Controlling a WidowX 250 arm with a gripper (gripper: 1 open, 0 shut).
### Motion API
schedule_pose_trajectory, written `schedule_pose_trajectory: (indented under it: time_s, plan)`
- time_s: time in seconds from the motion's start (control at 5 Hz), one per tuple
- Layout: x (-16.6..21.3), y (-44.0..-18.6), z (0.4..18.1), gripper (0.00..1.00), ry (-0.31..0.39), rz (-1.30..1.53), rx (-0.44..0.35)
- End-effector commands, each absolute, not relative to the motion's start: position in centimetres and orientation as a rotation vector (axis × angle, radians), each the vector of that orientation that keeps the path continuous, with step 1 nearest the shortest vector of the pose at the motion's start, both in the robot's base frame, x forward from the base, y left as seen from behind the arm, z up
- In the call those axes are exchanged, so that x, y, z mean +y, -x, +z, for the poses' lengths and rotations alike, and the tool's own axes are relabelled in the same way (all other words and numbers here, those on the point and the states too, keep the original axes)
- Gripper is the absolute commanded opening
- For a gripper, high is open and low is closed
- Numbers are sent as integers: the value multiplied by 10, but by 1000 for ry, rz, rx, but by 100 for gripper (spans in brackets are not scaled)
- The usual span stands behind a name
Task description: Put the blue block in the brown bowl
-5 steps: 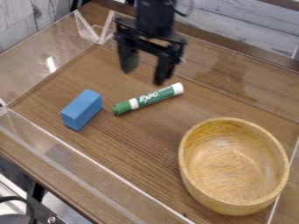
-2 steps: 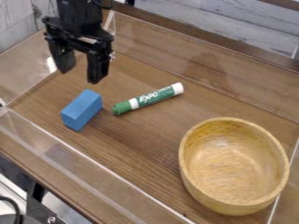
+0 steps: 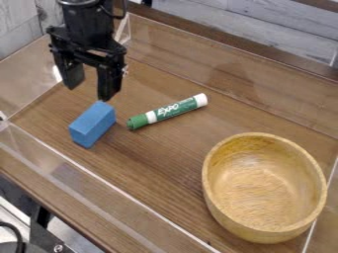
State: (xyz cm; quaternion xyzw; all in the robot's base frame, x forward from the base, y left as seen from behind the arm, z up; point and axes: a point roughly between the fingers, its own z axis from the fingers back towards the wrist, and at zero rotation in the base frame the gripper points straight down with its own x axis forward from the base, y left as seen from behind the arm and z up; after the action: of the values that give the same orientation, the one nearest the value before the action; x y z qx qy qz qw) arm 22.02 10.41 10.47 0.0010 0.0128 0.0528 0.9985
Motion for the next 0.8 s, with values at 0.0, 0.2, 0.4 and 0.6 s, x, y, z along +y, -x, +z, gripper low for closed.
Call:
schedule_pose_trajectory:
  time_s: [0.0, 0.2, 0.4, 0.6]
  plan:
    - [110, -221, 107, 100, -10, 120, 1]
    - [110, -220, 100, 100, -2, 121, 10]
    - [116, -219, 92, 100, 9, 128, 11]
    - [122, -219, 84, 100, 20, 139, 5]
